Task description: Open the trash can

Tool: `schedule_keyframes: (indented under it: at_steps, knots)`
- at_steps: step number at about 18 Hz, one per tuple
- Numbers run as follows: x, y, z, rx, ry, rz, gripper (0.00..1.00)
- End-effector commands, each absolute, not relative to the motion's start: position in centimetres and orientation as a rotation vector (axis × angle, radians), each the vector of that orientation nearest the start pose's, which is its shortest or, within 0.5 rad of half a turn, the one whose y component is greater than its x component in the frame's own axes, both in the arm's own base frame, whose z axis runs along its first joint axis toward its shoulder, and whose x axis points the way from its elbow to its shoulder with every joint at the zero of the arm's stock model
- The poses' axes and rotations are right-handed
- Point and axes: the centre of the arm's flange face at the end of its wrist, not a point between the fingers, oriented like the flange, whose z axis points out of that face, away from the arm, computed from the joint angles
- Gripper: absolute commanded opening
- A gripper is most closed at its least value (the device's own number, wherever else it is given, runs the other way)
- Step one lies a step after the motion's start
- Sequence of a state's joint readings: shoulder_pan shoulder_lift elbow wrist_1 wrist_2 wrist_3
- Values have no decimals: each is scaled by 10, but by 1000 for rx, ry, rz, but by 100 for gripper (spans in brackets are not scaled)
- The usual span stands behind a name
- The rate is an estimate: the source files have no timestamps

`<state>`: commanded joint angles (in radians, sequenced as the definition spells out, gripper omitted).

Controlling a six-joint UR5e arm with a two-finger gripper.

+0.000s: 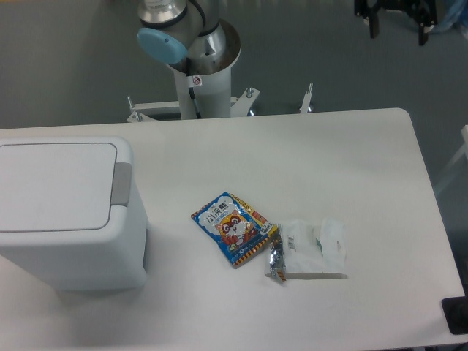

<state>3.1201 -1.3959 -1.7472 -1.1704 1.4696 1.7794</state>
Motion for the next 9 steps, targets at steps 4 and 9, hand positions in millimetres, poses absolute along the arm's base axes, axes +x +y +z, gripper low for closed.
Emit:
schedule_keyframes:
  at_steps: [4,9]
  knots:
    - [-445,154,525,-2992,381,612,100]
    - [-435,166,529,-2975,416,613,100]
